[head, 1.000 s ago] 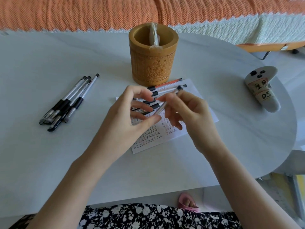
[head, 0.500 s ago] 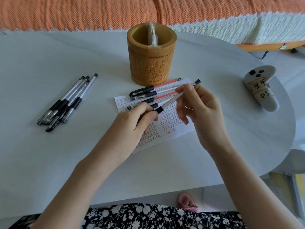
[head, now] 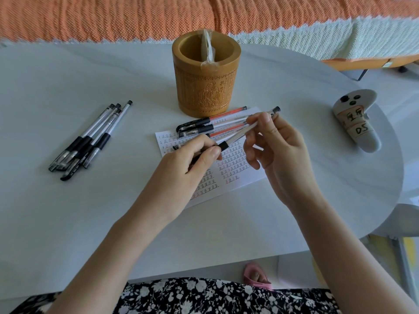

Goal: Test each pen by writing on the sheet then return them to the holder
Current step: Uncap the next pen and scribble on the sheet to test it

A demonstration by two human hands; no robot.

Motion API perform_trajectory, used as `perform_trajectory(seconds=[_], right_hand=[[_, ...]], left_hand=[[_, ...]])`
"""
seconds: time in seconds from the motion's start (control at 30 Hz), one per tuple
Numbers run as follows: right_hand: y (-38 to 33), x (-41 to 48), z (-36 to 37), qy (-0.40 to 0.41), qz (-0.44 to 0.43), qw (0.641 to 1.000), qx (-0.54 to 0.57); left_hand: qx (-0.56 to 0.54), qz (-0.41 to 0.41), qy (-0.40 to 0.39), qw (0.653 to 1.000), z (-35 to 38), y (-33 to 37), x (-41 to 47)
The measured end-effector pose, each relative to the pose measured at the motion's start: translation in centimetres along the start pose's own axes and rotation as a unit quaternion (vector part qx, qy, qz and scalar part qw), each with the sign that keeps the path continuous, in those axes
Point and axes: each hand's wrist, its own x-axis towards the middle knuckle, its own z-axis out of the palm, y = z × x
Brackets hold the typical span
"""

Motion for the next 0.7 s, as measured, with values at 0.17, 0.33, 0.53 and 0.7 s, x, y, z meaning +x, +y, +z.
perform_trajectory(seconds=[0.17, 0.33, 0.53, 0.7], right_hand=[[0.1, -0.4, 0.5, -0.046, 0.052, 0.994, -0.08], [-0.2, -0.4, 0.6, -0.071, 0.045, 0.993, -0.081], [-0.1, -0.7, 0.1, -0.057, 0.033, 0.992, -0.11], [-0.9, -0.6, -1.7, 0.013, 0.036, 0.997, -0.071]], left_hand=[[-0.002, 0.005, -0.005, 1.0, 0.7, 0.7, 0.0], [-0.028, 0.002, -0.02, 0.999, 0.7, 0.7, -0.1], [-0.021, -0.027, -0.029, 0.999, 0.7, 0.5, -0.1], [0.054, -0.041, -0.028, 0.997, 0.4, -0.5, -0.2]])
